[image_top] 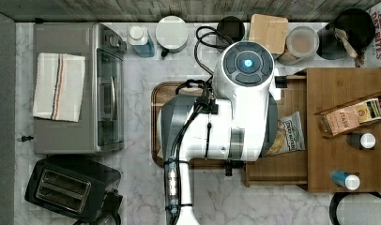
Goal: Close the drawer.
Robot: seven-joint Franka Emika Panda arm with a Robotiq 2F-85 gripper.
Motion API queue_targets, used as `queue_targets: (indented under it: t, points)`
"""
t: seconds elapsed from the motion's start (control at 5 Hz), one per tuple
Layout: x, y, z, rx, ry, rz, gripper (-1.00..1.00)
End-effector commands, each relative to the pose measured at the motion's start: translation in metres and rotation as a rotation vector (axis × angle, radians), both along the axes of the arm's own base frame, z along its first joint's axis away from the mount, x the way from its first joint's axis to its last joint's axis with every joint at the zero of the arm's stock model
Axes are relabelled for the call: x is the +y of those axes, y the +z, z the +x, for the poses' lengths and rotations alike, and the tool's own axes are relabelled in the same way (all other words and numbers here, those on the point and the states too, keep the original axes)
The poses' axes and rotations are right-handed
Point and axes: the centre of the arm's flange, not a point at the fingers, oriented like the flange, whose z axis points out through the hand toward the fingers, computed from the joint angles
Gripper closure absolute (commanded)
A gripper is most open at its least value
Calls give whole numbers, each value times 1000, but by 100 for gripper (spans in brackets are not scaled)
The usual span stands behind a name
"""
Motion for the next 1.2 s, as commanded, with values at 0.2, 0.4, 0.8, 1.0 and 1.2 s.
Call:
queue_targets:
  t: [0.2,0.4,0.8,1.0,1.2]
  points:
    - [-1,0,0,0,-2,0,100]
    - [0,-10,-2,36,131,34,100]
    - [22,-43,-11,8,535,44,100]
    - [33,-70,-16,-21,633,4,100]
    - [41,-95,-17,-12,714,-38,100]
